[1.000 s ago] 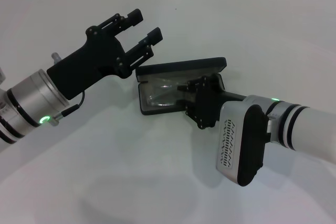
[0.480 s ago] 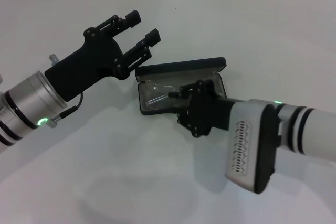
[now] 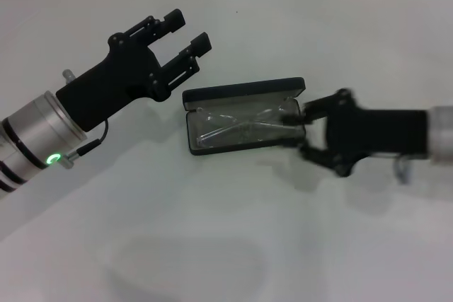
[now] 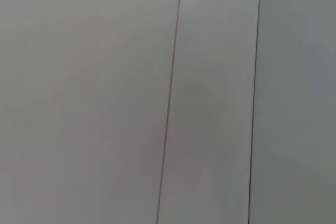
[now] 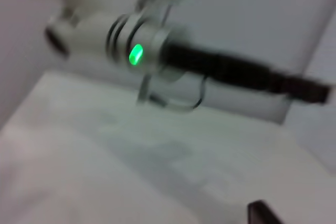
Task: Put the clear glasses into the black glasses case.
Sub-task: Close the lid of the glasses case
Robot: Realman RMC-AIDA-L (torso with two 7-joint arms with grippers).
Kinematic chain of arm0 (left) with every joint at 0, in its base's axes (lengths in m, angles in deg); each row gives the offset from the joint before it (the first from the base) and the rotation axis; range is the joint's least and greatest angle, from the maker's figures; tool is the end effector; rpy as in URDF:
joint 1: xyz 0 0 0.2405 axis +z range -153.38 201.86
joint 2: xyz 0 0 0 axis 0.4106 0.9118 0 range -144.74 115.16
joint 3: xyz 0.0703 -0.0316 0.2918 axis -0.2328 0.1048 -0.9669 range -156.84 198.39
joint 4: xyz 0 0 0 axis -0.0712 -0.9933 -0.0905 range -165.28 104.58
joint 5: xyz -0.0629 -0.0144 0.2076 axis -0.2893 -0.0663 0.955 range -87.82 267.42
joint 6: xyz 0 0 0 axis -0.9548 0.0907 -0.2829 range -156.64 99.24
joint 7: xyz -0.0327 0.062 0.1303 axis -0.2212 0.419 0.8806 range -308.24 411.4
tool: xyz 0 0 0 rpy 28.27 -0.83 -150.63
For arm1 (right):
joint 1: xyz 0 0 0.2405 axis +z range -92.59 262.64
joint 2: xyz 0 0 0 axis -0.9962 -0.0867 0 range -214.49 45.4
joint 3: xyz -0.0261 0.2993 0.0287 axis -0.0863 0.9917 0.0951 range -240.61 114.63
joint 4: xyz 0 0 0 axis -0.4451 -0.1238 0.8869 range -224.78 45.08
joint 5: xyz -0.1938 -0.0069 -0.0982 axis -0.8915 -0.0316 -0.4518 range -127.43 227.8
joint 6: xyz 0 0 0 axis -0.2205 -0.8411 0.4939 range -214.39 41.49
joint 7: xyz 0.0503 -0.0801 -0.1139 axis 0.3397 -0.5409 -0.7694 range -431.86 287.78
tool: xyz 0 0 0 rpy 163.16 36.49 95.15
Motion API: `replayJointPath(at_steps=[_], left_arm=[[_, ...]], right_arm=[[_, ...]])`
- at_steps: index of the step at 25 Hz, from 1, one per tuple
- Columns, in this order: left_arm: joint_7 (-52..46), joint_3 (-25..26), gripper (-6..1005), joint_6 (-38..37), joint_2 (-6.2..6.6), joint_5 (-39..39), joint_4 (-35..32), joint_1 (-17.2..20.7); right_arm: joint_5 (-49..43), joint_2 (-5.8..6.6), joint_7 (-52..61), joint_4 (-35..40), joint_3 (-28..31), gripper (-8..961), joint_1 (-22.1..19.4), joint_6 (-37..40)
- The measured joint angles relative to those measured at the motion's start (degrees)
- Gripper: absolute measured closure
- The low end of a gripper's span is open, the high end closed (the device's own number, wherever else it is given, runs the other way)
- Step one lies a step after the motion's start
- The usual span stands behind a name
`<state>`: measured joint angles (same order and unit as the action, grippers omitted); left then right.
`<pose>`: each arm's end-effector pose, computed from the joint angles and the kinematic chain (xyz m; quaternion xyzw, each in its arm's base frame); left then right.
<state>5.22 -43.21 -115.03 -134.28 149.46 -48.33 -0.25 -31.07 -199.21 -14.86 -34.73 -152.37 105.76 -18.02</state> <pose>-0.2925 0.3339 -0.0488 -0.8351 -0.1445 -0.4481 0.2845 0.2382 0.3429 -0.0645 -0.9620 -0.1002 0.1998 0.1571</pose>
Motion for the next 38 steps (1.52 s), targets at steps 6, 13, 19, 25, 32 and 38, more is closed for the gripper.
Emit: replayJointPath(at_steps=[6, 13, 19, 25, 32, 38], left_arm=[[-0.8, -0.5, 331, 4.4, -0.1, 0.2, -0.1, -1.5], [-6.7, -1.6, 326, 12.9, -0.13, 4.1, -0.1, -6.7], [-15.2, -1.8, 322, 25.6, -0.27, 11.6, -0.2, -13.4], [-18.9, -5.9, 317, 35.1, -0.76, 15.1, 0.1, -16.8], [-19.7, -11.8, 312, 36.5, -0.97, 14.7, -0.2, -17.2], [-18.8, -13.2, 308, 36.1, -1.08, 14.4, -0.2, -15.0]], right_arm=[[-0.2, 1.96, -0.3, -16.7, 22.3, 663, 5.2, 21.5], [-0.1, 4.02, -0.2, -23.0, 29.2, 655, 6.3, 27.9], [0.2, 4.84, -0.5, -20.7, 32.2, 539, 3.5, 30.7], [0.1, 3.88, -1.6, -20.6, 38.7, 311, 2.4, 31.3], [-0.1, 3.97, -2.2, -20.7, 38.8, 227, 2.4, 30.9], [-0.1, 4.08, -3.6, -21.0, 38.8, 227, 2.6, 30.3]])
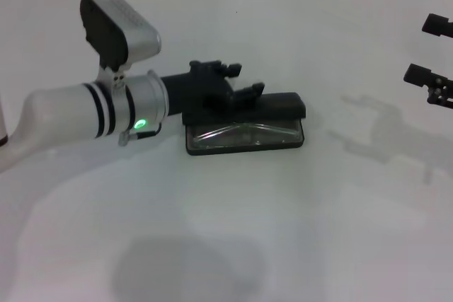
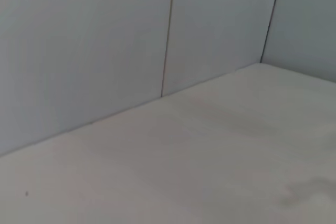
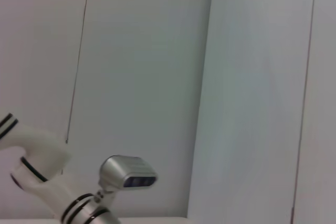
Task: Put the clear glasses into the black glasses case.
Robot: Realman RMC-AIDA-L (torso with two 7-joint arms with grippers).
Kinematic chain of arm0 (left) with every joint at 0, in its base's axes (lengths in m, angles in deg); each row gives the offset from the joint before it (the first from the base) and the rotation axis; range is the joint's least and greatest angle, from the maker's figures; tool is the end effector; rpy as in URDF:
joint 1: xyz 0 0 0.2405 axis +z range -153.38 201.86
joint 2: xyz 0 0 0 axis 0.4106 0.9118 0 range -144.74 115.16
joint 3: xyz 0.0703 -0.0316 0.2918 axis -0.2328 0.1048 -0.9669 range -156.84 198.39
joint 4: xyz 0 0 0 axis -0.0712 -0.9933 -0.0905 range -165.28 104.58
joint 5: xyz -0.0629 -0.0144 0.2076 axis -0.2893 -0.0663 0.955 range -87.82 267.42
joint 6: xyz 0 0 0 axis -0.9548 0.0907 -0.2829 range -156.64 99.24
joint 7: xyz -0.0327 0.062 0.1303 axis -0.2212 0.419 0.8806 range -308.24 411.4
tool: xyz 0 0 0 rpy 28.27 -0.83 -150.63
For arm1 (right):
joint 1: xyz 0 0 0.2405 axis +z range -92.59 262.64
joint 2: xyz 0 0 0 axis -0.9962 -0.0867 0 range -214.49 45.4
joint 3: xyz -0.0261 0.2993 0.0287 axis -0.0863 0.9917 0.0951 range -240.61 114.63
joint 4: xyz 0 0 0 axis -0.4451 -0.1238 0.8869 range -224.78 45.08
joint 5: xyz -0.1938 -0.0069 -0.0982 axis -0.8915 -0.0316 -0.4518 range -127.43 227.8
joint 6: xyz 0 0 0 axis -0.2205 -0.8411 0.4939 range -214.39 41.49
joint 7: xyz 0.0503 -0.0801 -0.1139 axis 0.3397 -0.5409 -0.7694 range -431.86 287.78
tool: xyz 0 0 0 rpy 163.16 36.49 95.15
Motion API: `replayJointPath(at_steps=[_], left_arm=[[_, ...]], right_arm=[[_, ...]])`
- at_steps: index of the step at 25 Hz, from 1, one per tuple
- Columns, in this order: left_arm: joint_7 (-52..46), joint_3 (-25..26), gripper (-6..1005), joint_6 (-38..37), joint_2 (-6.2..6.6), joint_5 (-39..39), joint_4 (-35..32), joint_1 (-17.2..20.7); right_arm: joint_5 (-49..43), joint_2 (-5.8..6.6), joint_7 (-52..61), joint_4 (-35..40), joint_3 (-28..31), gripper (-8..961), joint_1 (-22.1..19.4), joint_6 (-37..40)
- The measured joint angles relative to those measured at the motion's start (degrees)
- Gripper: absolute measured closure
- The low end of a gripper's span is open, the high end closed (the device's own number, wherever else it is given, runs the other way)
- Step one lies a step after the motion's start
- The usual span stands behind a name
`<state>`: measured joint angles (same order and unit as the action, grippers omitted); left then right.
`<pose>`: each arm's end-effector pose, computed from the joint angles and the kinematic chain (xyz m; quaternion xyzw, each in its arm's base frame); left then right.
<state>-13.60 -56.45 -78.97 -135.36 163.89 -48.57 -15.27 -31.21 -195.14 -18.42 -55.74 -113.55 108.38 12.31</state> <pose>-0.2657 0.4113 -0.1264 -0.9275 -0.2230 -0.1865 0.2349 0.3021 0.3376 0.0531 -0.8974 -0.0070 0.3732 0.2351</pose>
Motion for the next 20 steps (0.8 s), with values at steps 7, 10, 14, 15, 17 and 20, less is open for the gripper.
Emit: replayJointPath(at_steps=[7, 10, 14, 15, 17, 20], left_arm=[[6.5, -1.4, 303, -2.9, -0.18, -3.5, 0.1, 3.1], [9.9, -2.5, 301, -7.0, -0.13, -8.3, 0.0, 4.2], [14.2, -2.5, 298, -20.1, 0.5, -13.4, -0.2, 6.6], [14.7, -2.5, 298, -24.2, 0.78, -13.9, -0.5, 7.3], [14.9, -2.5, 296, -31.6, 1.29, -13.2, -2.3, 8.9], [14.8, -2.3, 294, -40.7, 1.98, -11.3, -7.7, 13.4]], right_arm=[[0.0, -0.23, -0.6, 0.3, -0.5, 228, 0.5, -1.5], [-0.2, -0.24, -0.6, 0.3, -0.6, 228, 1.0, -1.6], [-2.3, -0.7, -0.6, 0.5, -0.6, 226, 2.0, -1.9], [-2.8, -0.8, -0.5, 0.5, -0.6, 225, 2.4, -2.2], [-4.1, -0.89, 0.2, 0.5, -0.6, 224, 3.2, -2.5], [-7.9, -0.64, 2.7, 0.6, -0.6, 223, 5.4, 0.0]])
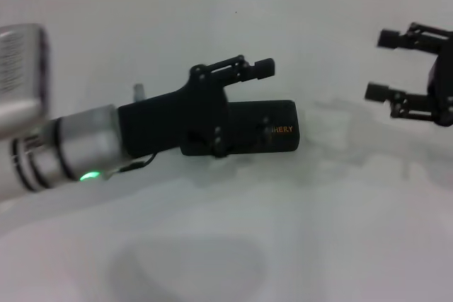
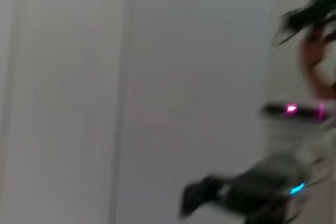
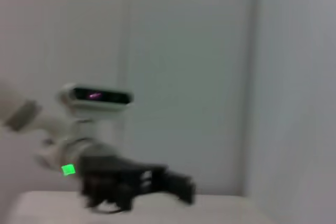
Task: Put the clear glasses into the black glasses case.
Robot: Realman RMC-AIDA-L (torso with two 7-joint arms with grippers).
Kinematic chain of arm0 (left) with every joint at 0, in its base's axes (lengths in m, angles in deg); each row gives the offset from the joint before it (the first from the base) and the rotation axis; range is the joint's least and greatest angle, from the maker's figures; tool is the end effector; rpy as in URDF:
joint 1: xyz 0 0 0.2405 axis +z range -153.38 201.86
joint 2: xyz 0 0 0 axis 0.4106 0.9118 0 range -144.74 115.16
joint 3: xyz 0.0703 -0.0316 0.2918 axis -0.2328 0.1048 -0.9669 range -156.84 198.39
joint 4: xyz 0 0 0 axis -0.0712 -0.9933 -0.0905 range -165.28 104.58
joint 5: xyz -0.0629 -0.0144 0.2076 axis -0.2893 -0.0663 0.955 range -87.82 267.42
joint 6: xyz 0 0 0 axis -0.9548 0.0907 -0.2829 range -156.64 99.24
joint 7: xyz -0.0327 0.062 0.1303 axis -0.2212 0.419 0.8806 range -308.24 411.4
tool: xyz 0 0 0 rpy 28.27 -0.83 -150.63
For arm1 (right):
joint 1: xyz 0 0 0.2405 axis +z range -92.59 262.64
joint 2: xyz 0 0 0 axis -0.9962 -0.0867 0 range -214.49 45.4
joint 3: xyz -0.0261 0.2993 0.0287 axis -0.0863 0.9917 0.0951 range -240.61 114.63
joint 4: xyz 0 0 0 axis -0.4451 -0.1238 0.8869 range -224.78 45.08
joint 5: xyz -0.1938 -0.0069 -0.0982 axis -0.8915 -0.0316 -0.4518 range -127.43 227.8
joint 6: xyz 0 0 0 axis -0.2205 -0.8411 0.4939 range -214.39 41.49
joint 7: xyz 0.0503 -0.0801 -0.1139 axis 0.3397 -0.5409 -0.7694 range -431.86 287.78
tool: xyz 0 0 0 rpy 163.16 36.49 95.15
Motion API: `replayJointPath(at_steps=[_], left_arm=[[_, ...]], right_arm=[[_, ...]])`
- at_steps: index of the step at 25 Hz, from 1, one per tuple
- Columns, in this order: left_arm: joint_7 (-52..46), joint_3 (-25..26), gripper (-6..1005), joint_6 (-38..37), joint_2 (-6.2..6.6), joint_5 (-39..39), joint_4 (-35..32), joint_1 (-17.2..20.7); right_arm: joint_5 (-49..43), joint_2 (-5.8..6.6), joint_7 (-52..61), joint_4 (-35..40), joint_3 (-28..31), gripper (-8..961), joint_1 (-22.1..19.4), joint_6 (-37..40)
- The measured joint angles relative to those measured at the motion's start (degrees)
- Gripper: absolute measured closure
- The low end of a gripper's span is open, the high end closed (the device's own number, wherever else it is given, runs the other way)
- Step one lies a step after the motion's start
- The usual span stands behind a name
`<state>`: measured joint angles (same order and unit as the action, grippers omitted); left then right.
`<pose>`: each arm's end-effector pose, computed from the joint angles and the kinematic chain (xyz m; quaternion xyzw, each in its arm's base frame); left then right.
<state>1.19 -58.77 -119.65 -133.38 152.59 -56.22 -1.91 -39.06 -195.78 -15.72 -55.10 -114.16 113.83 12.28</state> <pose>-0.2460 0.3168 -0.0713 -0.8933 -0.0488 -0.4314 0.1162 0.2761 0.3567 0.0332 -0.9254 -0.0260 0.3398 0.1659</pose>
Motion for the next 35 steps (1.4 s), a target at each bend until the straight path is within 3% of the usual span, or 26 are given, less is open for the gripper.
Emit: replayJointPath(at_steps=[5, 11, 14, 35], left_arm=[[0.0, 0.0, 258, -3.4, 1.23, 0.6, -5.3, 5.3], [0.3, 0.0, 157, -6.8, 2.29, 4.5, -5.2, 5.8], [0.4, 0.0, 106, -7.0, 2.31, 6.4, -5.2, 5.9], [1.4, 2.1, 106, -6.7, 2.01, 8.3, -4.9, 6.8]], right_arm=[[-6.1, 0.39, 1.2, 0.0, 0.0, 221, 2.8, 7.3], [-9.0, -0.8, 1.6, -0.1, 0.0, 221, 4.4, 8.6], [-9.5, -1.55, 1.5, 0.1, 0.0, 221, 4.5, 8.5], [-10.3, -3.96, -1.4, 0.0, -0.1, 221, 3.6, 6.5]])
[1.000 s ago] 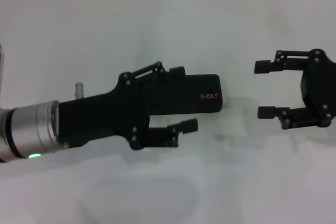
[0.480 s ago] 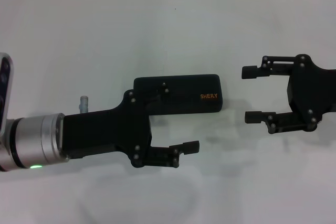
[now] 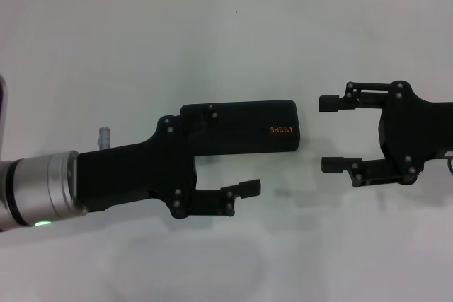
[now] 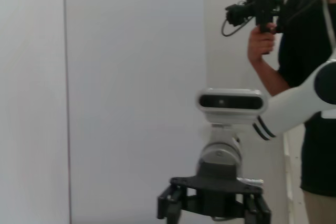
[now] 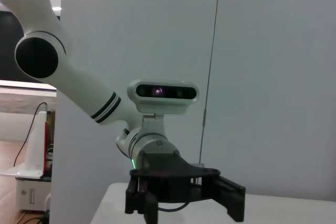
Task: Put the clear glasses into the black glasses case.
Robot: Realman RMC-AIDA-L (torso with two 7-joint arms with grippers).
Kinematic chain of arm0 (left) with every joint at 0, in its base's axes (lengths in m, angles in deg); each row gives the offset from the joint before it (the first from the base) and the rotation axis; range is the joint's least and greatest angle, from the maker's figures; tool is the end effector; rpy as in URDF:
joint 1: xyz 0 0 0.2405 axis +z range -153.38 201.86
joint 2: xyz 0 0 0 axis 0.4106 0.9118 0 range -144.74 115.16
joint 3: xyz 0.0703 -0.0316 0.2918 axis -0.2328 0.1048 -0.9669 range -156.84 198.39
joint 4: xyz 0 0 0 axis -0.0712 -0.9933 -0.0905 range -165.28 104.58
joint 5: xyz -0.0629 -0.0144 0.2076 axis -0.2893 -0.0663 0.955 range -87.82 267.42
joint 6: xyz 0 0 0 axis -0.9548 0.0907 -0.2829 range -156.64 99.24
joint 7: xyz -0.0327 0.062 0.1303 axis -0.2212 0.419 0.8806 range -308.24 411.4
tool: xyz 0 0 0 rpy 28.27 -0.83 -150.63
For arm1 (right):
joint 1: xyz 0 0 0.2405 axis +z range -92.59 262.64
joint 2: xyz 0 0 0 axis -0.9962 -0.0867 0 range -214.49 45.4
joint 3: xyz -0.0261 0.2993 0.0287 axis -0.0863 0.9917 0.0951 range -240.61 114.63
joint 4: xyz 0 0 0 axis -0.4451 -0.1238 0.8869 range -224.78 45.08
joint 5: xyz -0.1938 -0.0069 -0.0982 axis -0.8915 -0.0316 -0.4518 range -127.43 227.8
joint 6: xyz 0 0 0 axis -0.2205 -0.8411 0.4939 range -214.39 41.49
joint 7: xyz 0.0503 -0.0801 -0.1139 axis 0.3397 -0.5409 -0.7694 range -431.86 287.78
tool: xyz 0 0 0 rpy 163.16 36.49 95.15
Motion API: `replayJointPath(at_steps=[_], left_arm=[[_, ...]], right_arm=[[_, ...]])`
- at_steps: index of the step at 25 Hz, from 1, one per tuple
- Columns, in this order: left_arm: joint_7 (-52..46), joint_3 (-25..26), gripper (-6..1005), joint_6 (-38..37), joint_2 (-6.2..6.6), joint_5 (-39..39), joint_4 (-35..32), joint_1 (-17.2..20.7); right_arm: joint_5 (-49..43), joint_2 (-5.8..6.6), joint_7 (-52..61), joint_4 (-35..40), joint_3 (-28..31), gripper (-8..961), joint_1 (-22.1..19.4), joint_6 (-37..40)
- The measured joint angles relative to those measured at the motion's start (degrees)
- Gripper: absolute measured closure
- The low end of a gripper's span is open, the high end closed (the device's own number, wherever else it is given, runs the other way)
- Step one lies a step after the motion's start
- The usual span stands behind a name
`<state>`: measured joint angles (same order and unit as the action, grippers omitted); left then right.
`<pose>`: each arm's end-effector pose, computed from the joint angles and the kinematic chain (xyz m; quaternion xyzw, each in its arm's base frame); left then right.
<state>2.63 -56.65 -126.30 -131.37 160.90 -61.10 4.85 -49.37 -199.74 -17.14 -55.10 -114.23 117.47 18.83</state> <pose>-0.2774 0.2766 -0.0532 -0.9092 -0.0144 -0.4066 0.0885 0.2500 0.3393 -0.0089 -0.9402 -0.0689 0.3299 0.0490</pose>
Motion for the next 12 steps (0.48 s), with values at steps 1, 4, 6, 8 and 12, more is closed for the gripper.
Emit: replayJointPath(at_steps=[1, 4, 6, 8, 12], left_arm=[[0.0, 0.2, 106, 0.0, -0.02, 0.0, 0.0, 0.1], [0.0, 0.3, 106, 0.0, -0.05, 0.0, 0.0, 0.3], [0.0, 0.3, 106, 0.0, -0.05, 0.0, 0.0, 0.5], [0.0, 0.3, 106, 0.0, -0.03, 0.1, 0.2, 0.5], [0.0, 0.3, 106, -0.1, 0.08, 0.1, 0.3, 0.5]], right_arm=[[0.0, -0.03, -0.1, -0.1, 0.0, 221, 0.0, 0.0], [0.0, -0.09, -0.4, -0.3, 0.0, 221, 0.0, -0.3], [0.0, -0.11, -0.4, -0.3, 0.0, 221, 0.0, -0.6], [0.0, -0.13, -0.4, -0.4, 0.0, 221, 0.0, -1.0], [0.3, -0.33, -0.4, -0.6, 0.0, 221, -0.1, -1.8]])
